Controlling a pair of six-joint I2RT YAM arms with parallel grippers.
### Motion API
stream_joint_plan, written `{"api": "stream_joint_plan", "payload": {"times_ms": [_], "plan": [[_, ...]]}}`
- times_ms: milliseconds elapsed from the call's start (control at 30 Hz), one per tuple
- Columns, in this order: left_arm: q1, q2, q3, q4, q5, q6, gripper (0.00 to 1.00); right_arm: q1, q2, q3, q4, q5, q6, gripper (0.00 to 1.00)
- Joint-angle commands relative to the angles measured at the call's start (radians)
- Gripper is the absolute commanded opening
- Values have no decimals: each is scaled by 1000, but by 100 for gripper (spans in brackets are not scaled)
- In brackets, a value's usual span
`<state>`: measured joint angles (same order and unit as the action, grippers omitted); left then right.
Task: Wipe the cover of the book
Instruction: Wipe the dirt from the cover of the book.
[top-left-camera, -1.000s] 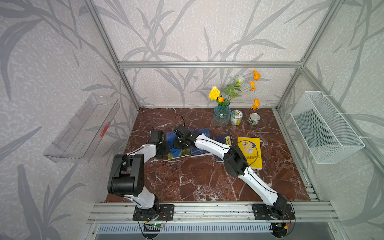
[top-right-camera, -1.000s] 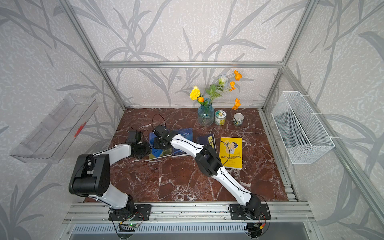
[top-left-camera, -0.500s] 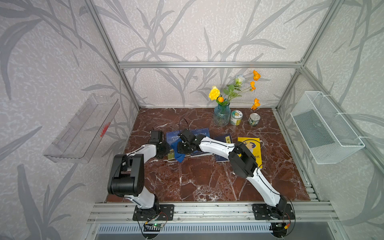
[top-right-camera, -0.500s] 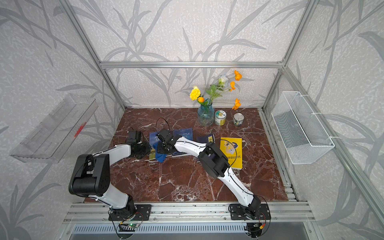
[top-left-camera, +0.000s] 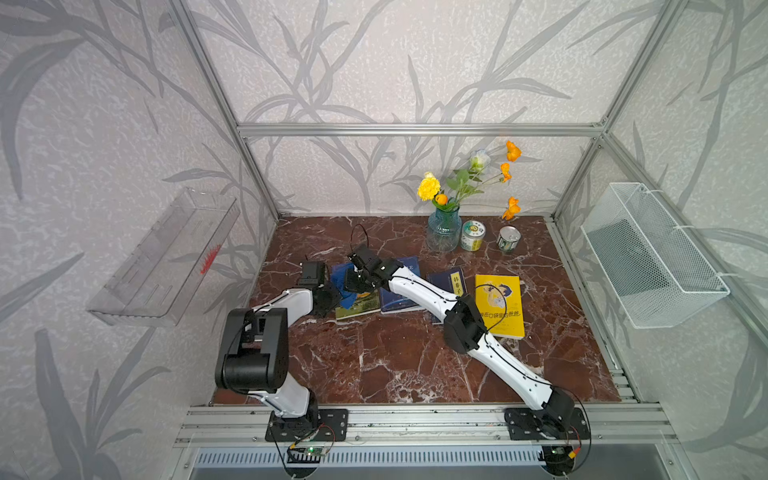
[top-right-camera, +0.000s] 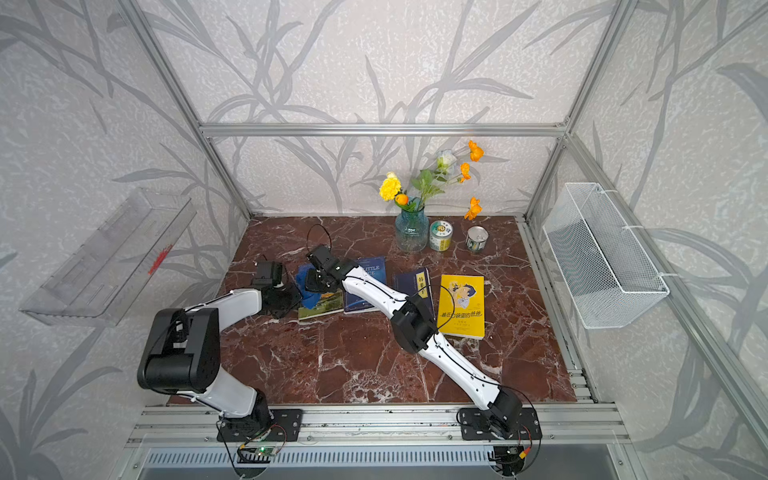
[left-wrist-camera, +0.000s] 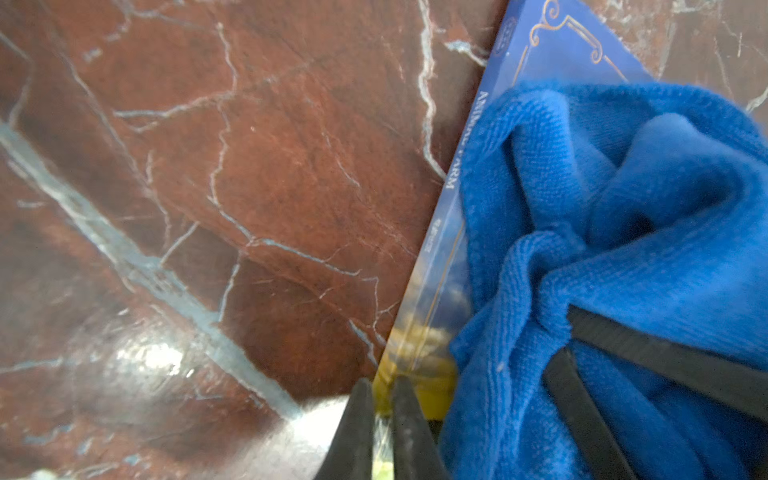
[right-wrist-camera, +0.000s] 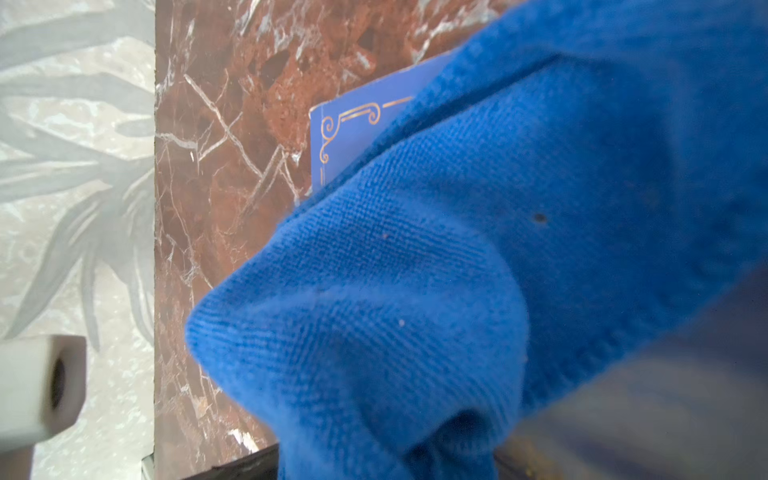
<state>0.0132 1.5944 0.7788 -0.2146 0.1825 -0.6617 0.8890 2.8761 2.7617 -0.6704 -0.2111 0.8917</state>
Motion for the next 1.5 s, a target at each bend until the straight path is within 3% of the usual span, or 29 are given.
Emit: {"api": "stream_joint_plan", "payload": {"times_ms": [0,200,300,367,467,633,700,767,1000,1200,1300,1467], "plan": [[-10,28,-46,-121,-7,14,12,-2,11,-168,-226,55,-38,0],[-10,26,-47,-121,-6,14,12,-2,-351,-815,69,104,-46,0],[-10,27,-47,-120,-10,14,12,-15,-426,-934,152,125,-38,0],[-10,26,-47,-121,-9,14,12,-27,-398,-872,118,134,-48,0],[-10,27,-47,-120,-8,14,12,-45,-271,-640,23,143,-61,0],[-10,27,-48,-117,-6,14,12,-72,83,35,-268,151,-45,0],[-10,27,-47,-117,-6,14,12,-85,149,136,-282,132,-7,0],[-10,27,-47,-116,-6,14,11,-91,123,62,-240,116,11,0],[-10,27,-47,-118,-7,14,11,-55,-190,-515,-50,178,-70,0],[-10,26,-47,-120,-5,14,11,22,-318,-735,-13,194,-124,0],[-10,27,-47,-118,-6,13,11,25,-308,-729,9,173,-120,0],[-9,26,-49,-117,-5,14,11,18,-180,-461,-141,153,-140,0]]}}
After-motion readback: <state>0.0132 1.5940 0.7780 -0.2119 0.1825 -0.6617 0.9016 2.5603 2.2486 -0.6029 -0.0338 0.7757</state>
